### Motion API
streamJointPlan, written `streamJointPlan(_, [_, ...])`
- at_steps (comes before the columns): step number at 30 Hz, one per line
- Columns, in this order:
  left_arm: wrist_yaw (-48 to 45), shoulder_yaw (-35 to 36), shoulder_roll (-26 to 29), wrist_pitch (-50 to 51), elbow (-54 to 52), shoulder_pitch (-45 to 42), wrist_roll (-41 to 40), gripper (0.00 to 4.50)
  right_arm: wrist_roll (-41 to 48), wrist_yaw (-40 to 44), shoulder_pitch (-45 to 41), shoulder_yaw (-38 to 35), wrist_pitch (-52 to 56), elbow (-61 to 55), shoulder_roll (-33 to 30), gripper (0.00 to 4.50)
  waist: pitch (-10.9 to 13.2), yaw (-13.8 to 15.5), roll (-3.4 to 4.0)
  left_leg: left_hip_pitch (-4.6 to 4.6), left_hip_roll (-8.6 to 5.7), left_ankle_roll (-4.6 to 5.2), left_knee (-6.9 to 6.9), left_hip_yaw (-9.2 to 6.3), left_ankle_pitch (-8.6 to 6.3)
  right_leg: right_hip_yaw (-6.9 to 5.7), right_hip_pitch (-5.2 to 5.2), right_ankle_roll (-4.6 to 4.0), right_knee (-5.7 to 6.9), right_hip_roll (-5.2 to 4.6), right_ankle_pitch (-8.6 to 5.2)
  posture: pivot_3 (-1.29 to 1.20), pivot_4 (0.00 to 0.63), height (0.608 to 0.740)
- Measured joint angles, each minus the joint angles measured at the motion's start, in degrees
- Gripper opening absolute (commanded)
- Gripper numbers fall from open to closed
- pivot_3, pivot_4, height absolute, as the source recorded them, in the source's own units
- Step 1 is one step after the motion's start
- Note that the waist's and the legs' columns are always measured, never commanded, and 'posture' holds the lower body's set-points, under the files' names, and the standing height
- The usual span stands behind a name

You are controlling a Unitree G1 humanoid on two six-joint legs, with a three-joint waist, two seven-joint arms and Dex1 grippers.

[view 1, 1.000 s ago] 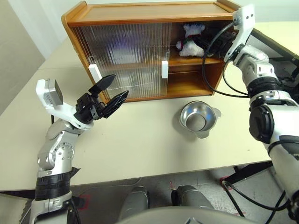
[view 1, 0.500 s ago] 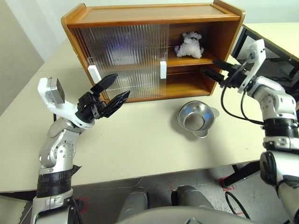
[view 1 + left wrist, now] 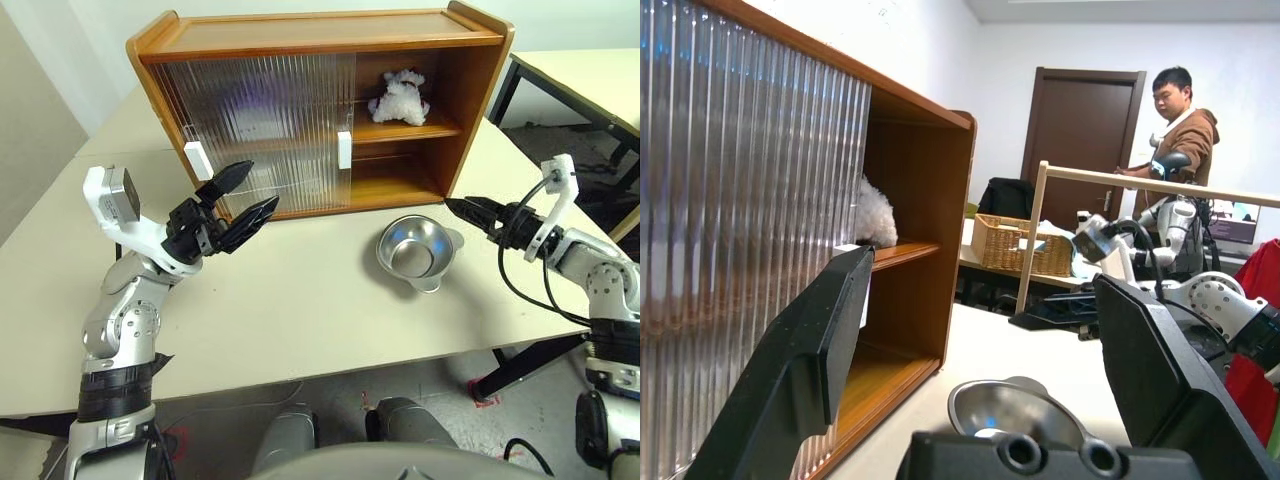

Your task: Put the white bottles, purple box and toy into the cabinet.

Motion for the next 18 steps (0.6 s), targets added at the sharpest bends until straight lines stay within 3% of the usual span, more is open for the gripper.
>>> streamJointPlan(18, [0.1,0.1,0.2,0.2,0.0,0.0,0.0,4.5,12.6,-11.3,-1.6,-15.5,20.2,13.0,1.1,4.46,0.0,0.1,-0.01,-0.1,-0.02,-0.04,-0.18,-0.01,-0.09,0.02,-0.16,0.02,0.0,-0.01,-0.19,-0.07,0.024,0.74])
